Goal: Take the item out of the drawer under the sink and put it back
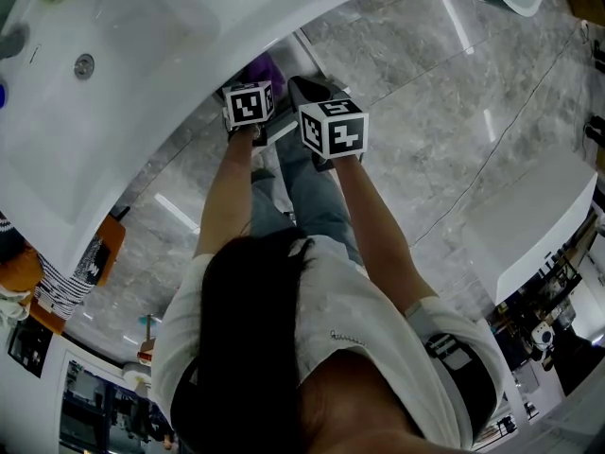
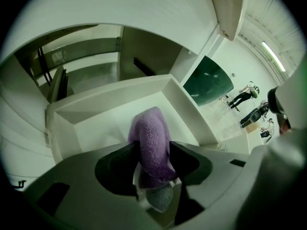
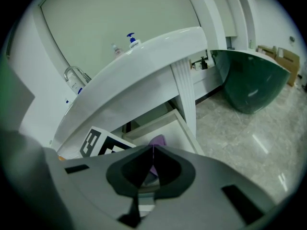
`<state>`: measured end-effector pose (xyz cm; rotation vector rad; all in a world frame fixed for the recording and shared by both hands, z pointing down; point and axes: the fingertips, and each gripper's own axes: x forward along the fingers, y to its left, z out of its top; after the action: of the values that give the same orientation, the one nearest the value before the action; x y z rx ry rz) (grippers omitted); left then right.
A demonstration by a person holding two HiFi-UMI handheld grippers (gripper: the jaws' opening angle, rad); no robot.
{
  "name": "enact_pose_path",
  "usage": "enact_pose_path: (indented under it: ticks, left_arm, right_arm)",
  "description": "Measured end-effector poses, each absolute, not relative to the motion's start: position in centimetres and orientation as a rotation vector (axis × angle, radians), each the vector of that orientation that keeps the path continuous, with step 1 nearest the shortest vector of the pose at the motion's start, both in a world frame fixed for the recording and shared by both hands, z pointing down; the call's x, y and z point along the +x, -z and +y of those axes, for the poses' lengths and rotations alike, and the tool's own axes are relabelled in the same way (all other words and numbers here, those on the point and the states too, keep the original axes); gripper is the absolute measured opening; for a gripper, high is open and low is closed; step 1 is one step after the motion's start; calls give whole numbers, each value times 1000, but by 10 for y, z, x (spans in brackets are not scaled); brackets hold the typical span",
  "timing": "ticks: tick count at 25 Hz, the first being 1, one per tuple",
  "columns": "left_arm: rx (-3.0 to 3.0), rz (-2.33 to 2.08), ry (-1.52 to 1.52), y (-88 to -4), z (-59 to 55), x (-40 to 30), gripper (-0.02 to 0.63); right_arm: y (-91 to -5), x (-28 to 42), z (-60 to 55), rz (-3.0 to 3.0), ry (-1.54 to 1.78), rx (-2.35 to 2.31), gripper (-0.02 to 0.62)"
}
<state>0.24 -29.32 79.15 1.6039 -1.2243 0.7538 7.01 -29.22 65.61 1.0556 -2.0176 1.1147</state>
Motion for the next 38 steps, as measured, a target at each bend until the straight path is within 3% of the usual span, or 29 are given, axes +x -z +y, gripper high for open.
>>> enact_pose_path:
  ticks: [6,38]
  left_arm:
    - [1617,-1158,-723,-784,-286,9,271]
    - [1830,-1331,-499,-576,-245,-16,264]
  right_arm:
    - [-651,70,-293,-2020,-1087,1063,15]
    - [-555,59,-251,-2061,-1026,1255,15]
